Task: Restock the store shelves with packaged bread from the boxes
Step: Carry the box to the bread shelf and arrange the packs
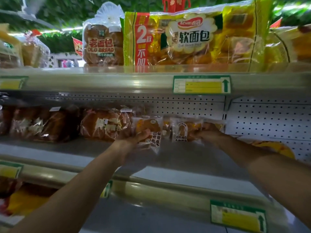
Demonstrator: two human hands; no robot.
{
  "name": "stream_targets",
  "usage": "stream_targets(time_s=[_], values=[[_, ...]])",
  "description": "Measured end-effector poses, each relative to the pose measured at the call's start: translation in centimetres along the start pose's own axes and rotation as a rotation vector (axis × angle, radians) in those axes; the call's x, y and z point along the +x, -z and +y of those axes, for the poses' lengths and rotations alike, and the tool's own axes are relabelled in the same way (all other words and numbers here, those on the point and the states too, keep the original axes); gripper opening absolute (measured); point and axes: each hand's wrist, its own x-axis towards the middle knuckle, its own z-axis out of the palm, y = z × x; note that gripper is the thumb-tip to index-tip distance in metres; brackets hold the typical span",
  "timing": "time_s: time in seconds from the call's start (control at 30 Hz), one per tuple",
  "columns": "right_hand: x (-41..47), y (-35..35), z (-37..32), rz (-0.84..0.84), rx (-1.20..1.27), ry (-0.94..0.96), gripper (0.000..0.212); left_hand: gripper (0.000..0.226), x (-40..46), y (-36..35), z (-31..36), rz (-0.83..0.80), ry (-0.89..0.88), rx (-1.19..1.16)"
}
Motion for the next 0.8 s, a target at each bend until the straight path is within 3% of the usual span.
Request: stream_targets(time_s=[0.17, 0.4, 0.5, 0.57, 0.7, 0.77, 0.8], values=[[0.6, -0.5, -0.5, 0.036, -0.082, -0.036, 0.038, 0.050, 0.4, 0.3, 0.0, -0.008, -0.006, 0.020], [2.4, -0.6, 0.6, 0.042, -0.160, -0.031, 0.095, 0.051, 1.1, 0.6, -0.5, 0.002, 0.009, 0.047], [1.0, -1.0, -0.7, 0.023, -0.144, -0.034, 0.057, 0.052, 0.9, 0.4, -0.4, -0.031, 0.011, 0.022], [1.1, -1.0, -0.5, 0.038, -0.154, -0.041, 0.047, 0.049, 0.7, 0.5, -0.3, -0.054, 0.016, 0.021], [1.6, 0.1, 0.0, 0.116, -0.202, -0.051, 0.062, 0.042, 0.2, 0.8, 0.0, -0.093, 0.026, 0.091], [1.0, 0.7, -0.7, 0.204, -0.301, 0.036, 0.074, 0.035, 0.0, 0.5, 0.3, -0.109, 0.019, 0.116], [0.1, 0.8, -1.4, 0.258, -0.298, 0.112, 0.070, 0.032, 0.0, 0.3, 0.4, -0.104, 0.009, 0.131]])
